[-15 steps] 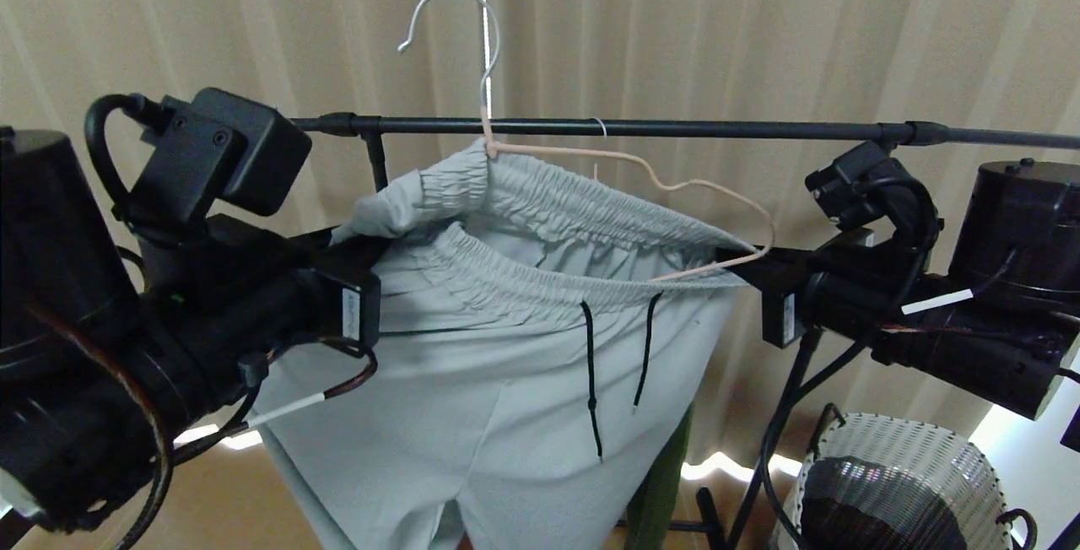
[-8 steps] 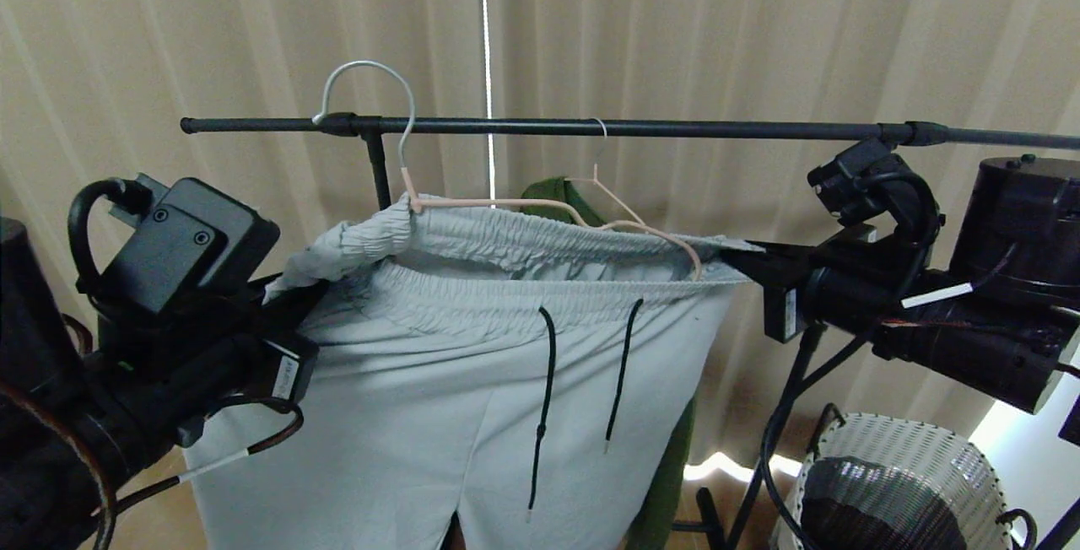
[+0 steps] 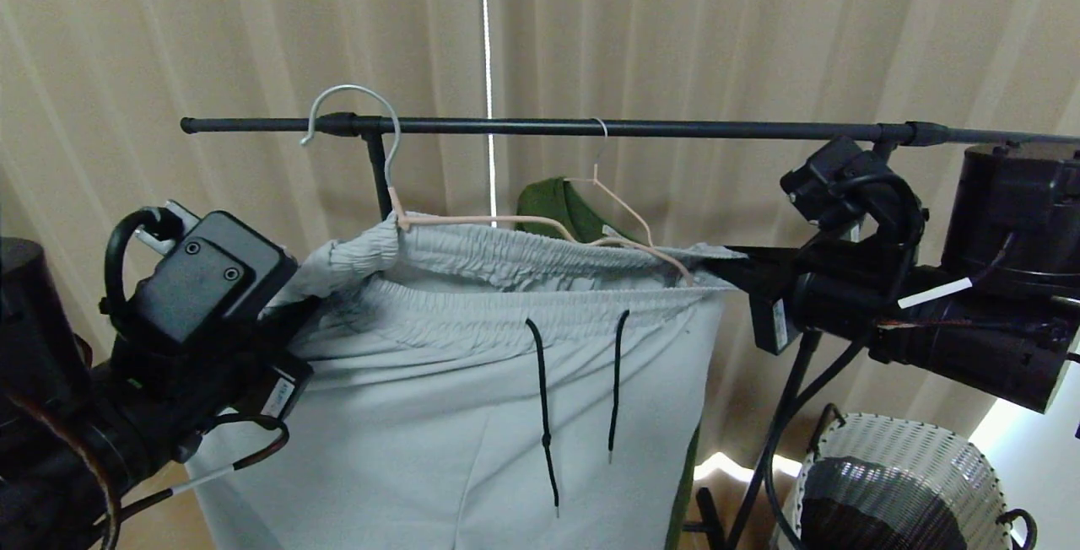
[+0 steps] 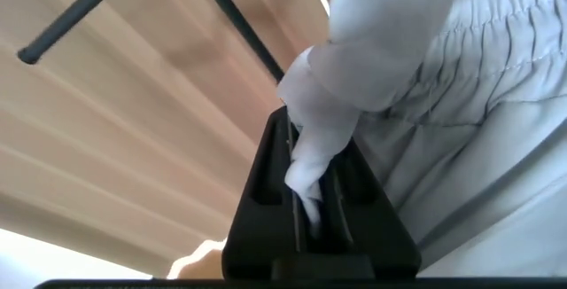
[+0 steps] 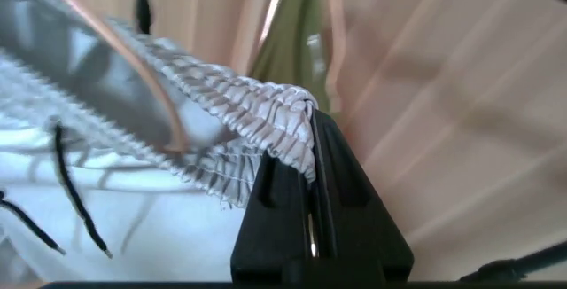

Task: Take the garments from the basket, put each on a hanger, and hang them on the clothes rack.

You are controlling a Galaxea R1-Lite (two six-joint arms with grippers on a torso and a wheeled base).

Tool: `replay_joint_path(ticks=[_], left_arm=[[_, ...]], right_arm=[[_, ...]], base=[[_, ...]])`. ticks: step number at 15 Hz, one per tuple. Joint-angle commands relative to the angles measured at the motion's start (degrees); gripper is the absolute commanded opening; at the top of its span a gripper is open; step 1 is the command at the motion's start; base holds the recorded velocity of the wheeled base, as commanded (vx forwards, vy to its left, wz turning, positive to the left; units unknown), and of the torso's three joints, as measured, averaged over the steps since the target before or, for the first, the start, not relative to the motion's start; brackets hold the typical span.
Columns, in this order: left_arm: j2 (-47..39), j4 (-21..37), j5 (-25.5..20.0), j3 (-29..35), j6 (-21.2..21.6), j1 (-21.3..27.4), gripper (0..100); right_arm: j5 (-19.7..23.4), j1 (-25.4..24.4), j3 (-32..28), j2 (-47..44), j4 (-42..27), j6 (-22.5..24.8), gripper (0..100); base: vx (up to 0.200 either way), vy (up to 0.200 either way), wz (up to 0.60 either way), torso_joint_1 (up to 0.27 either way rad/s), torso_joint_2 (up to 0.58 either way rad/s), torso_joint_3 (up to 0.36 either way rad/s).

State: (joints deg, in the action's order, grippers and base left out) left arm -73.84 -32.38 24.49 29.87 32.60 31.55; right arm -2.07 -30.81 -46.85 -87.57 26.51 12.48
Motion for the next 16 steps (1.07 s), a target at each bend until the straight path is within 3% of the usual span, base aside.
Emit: replay_joint_path(ticks=[1, 3, 9, 12, 16], left_arm=[[-0.96, 0.03, -0.15, -0.51, 3.09, 0.00, 0], [-1.13, 0.03, -0.41, -0.69, 5.37, 0.09, 0], [-2.01, -0.40, -0.41, -1.57, 4.67, -0.44, 0], [-4.91, -5.50, 0.12, -0.51, 2.21, -3.69, 0], [-9.66, -11.74, 1.09, -1.04, 3.35, -10.54, 0]], right_arm=[[0.05, -3.30, -5.27, 0.64, -5.42, 0.88, 0], [0.05, -6.55, -7.64, 0.11, -8.58, 0.88, 0], [-3.11, -11.82, -8.79, -3.40, -9.02, 0.96, 0], [-3.11, -12.52, -7.82, -3.14, -9.02, 0.88, 0], [-3.11, -13.32, -7.12, -1.64, -8.85, 0.88, 0]], base=[[0.000, 0.000, 0.00, 0.000, 0.00, 0.000], [0.000, 0.000, 0.00, 0.000, 0.00, 0.000], [0.000, 0.000, 0.00, 0.000, 0.00, 0.000], [0.000, 0.000, 0.00, 0.000, 0.00, 0.000], [0.000, 0.000, 0.00, 0.000, 0.00, 0.000]])
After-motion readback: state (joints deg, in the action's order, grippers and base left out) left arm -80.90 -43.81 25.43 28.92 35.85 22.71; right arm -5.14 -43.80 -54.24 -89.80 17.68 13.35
